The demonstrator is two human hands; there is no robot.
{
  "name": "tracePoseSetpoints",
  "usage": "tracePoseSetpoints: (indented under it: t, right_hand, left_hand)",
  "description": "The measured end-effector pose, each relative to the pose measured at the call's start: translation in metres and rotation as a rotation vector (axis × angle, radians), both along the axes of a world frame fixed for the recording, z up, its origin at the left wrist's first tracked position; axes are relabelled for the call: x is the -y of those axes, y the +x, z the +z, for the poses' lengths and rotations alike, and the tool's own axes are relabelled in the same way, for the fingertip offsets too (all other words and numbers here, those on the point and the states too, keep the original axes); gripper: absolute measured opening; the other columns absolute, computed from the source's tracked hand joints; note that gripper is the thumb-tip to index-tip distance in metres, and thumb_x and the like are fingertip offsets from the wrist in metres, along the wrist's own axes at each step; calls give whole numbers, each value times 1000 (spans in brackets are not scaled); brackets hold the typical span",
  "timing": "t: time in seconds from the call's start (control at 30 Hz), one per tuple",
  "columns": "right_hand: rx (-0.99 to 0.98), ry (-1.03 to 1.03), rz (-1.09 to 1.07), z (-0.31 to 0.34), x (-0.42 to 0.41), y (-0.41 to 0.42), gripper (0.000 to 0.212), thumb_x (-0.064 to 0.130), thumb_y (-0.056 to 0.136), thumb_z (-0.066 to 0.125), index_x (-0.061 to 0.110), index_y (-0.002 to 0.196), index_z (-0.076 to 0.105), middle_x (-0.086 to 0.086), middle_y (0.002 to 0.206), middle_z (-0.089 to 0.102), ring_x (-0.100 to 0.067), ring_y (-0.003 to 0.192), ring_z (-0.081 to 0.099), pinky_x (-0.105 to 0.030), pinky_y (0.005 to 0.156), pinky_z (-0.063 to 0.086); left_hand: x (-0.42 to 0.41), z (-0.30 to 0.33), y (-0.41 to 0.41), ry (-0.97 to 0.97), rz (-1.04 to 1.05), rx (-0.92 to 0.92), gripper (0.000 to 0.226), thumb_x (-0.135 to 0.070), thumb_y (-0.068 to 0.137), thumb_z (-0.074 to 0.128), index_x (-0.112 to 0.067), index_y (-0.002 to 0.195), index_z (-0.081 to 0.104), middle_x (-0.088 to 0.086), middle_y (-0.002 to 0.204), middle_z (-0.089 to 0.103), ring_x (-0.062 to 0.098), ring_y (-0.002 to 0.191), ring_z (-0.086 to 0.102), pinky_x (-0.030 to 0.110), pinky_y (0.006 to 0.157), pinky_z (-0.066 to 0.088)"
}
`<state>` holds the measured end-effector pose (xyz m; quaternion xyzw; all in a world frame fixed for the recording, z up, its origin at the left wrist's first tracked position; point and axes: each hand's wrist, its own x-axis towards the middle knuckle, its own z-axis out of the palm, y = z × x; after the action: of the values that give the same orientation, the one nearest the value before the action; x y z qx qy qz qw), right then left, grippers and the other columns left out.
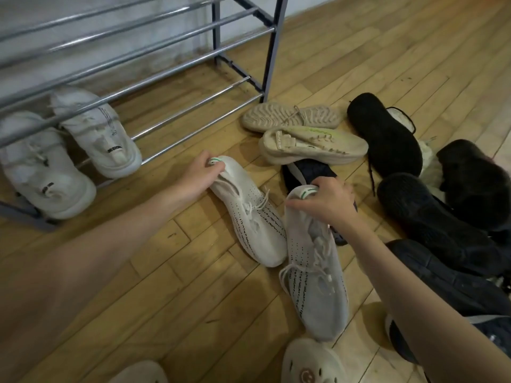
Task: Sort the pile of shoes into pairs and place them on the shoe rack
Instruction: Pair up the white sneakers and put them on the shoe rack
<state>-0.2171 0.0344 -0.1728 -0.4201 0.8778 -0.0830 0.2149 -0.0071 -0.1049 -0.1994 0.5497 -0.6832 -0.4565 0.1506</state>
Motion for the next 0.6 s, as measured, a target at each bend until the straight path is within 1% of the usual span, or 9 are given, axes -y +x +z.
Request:
tracePoseSetpoints:
  t: [0.07, 0.17, 0.27, 0.3, 0.37, 0.43, 0.5, 0.53, 0.6]
  right_hand:
    - [10, -7, 37, 2, 1, 4, 62, 67, 64, 69, 11, 90, 59, -9, 95, 57, -26, 95, 52, -37, 75, 41]
    - [119, -88, 5, 7, -1, 9, 69, 71, 66, 68, 6, 87, 58, -1, 72, 53, -15, 62, 50, -33, 53, 39]
    - [125, -153, 27, 13, -1, 8, 72, 72, 63, 69, 3, 83, 62, -1, 61, 52, -14, 52, 47, -31, 48, 36]
    - [148, -178, 43, 18, 0, 8, 73, 72, 62, 71, 1, 82, 63, -2, 60, 53, -15, 51, 46, -31, 48, 36]
    - [237, -230, 52, 31, 4, 6, 73, 67, 61, 75, -3, 82, 67, -7, 60, 56, -17, 52, 47, -31, 49, 36]
    - [347, -286, 7, 45, 8, 5, 70, 60, 64, 78, -5, 86, 68, -14, 67, 66, -22, 57, 55, -33, 51, 43]
    - [455, -368, -107, 55, 16, 4, 65, 57, 66, 79, -3, 91, 70, -20, 88, 73, -31, 74, 70, -43, 66, 56]
    - [519, -409, -197, 58, 21, 4, 64, 55, 68, 79, -1, 96, 69, -20, 95, 73, -33, 82, 71, -45, 74, 57]
    - [671, -464, -407, 57, 32, 0, 67, 56, 70, 76, 5, 112, 62, -13, 105, 72, -25, 88, 71, -39, 83, 57]
  left_hand:
    - [5, 3, 13, 76, 56, -52, 19, -24, 80, 57, -14, 96, 57, 2, 91, 58, 19, 85, 54, 31, 69, 41]
    - [7, 5, 32, 141, 147, -83, 25, -24, 66, 63, -20, 89, 57, 3, 95, 60, 22, 93, 57, 45, 89, 49]
    - [1, 9, 46, 236, 148, -21, 53, -15, 69, 68, -17, 118, 48, 5, 108, 56, 23, 100, 57, 41, 86, 51]
    - [-1, 12, 50, 290, 113, 0, 56, -15, 69, 69, -16, 120, 48, 6, 108, 55, 22, 97, 57, 37, 79, 50]
    - [-8, 18, 60, 454, 4, 26, 48, -20, 61, 71, -12, 107, 58, 7, 97, 59, 20, 84, 57, 31, 67, 45]
    - [-17, 23, 70, 563, -87, 49, 44, -25, 57, 73, -7, 97, 65, 8, 87, 64, 20, 77, 60, 28, 65, 46]
    - [-22, 21, 77, 568, -109, 43, 42, -26, 66, 78, -6, 101, 64, 10, 90, 67, 21, 79, 64, 30, 67, 52]
    - [-25, 23, 80, 564, -105, 35, 38, -25, 74, 77, -5, 103, 63, 11, 91, 67, 20, 79, 65, 30, 67, 53]
    - [-28, 31, 87, 574, -114, 21, 27, -26, 85, 67, -5, 101, 64, 8, 85, 69, 15, 69, 67, 24, 60, 54]
